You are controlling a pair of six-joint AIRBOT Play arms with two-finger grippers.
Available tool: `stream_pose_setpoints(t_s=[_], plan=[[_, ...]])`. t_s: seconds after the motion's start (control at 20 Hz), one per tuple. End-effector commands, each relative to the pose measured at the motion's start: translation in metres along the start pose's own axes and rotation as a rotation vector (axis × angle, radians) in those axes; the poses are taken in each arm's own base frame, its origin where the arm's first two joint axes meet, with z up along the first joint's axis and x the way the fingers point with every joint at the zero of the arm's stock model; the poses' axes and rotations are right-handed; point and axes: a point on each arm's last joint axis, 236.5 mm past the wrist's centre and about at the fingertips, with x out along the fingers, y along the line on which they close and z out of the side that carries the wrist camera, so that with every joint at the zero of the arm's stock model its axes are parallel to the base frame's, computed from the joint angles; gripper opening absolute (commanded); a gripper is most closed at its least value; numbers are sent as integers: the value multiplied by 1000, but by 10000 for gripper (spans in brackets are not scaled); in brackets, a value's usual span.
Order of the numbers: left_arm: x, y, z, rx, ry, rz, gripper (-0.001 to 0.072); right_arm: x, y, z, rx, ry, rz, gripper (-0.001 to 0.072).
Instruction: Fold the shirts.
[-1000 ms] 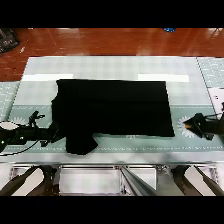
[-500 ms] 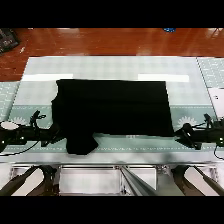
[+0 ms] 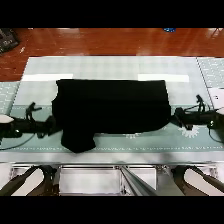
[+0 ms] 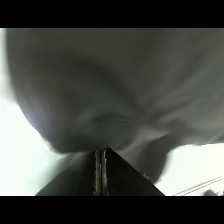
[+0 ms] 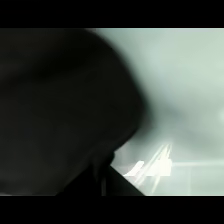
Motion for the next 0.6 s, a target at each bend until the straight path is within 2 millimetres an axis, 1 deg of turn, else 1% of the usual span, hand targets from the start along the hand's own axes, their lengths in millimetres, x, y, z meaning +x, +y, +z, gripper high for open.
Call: stream_pose_setpoints(t_s=[0.0,0.05,0.1,0.15,0.25,0.35,0.45,0.55], plan=[[-40,-59,58,102,-164,-114,24,-28,44,28,-145,-43,48,23],[-50,-69,77,114,-215,-118,24,-35,50,44,-161,-87,43,23],[-56,-79,94,132,-240,-119,24,-39,53,58,-167,-117,40,23],[-57,-87,105,150,-236,-121,24,-40,56,68,-172,-124,42,23],[-47,-104,126,176,-205,-126,24,-39,66,86,-159,-128,79,23],[-33,-119,151,189,-179,-129,24,-38,78,110,-145,-153,129,23],[-19,-133,177,181,-160,-136,24,-36,85,131,-133,-160,158,23],[-4,-144,201,166,-147,-142,24,-27,91,146,-144,-151,167,23]])
